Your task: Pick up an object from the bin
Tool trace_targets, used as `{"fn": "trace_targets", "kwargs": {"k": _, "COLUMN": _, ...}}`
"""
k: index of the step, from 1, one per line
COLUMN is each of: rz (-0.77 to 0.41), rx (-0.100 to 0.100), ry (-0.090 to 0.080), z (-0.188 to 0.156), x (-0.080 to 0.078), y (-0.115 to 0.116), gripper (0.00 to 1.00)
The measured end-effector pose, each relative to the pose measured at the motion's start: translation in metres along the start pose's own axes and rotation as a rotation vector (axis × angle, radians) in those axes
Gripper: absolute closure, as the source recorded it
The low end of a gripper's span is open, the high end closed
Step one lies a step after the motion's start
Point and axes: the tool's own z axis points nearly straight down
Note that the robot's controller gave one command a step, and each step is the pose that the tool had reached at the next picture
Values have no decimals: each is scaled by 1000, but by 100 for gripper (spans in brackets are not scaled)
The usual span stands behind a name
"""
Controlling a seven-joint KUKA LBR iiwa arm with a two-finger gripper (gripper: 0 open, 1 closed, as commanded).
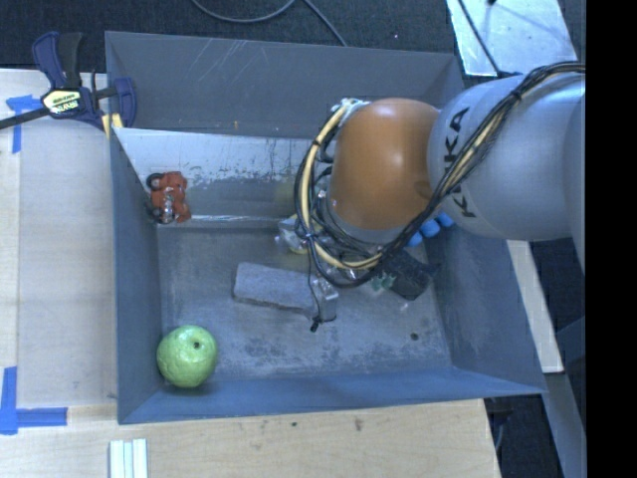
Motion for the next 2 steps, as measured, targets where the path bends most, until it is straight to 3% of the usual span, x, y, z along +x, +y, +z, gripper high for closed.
{"fn": "trace_targets", "kwargs": {"k": 1, "rz": -130, "rx": -2, "ry": 2, "z": 23, "x": -6, "y": 10, "gripper": 0}}
{"fn": "trace_targets", "kwargs": {"k": 2, "rz": 29, "rx": 1, "ry": -4, "z": 62, "x": -23, "y": 22, "gripper": 100}}
